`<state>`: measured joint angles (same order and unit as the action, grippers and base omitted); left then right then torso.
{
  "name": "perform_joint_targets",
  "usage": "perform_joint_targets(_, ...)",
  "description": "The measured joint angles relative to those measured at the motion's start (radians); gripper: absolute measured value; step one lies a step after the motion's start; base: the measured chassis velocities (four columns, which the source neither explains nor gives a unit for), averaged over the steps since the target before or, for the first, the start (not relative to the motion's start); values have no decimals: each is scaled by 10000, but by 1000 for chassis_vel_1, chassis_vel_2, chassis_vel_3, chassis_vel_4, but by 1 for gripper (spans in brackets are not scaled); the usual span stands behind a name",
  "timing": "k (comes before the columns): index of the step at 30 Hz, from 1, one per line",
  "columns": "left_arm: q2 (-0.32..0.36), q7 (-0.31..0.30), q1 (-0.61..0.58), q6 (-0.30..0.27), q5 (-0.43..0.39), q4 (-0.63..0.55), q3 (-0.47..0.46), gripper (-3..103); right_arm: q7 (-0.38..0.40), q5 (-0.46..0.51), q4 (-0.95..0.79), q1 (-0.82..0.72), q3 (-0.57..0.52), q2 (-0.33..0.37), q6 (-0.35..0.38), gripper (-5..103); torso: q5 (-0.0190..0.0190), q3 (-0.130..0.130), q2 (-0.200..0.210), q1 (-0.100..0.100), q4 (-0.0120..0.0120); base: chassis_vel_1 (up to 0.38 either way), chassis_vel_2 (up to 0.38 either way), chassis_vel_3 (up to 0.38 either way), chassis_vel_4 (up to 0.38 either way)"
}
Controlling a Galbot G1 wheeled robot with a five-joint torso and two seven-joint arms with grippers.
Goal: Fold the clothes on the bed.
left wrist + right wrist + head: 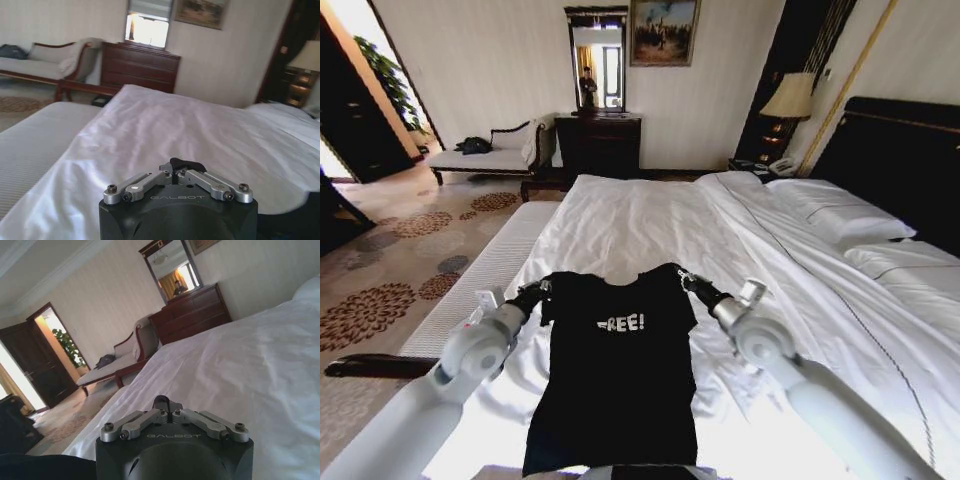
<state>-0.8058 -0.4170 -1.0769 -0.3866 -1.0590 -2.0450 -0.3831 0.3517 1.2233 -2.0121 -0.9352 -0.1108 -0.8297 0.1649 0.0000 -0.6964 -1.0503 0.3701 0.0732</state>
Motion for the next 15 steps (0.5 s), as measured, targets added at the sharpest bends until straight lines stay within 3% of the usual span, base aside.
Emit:
perform_joint_targets(7, -1032, 26, 1719, 206, 620, 2156, 1077, 0, -368, -460, 2126, 1550, 807, -686, -577, 0, 0, 0, 0, 1, 2, 0, 0, 0, 0)
perform_joint_targets(15, -1868, 365, 2359, 457, 1305, 4217, 1271, 0, -693, -1062, 4561, 2639, 1357, -1571, -873, 0, 0, -1, 0, 0, -3, 0, 0, 0, 0)
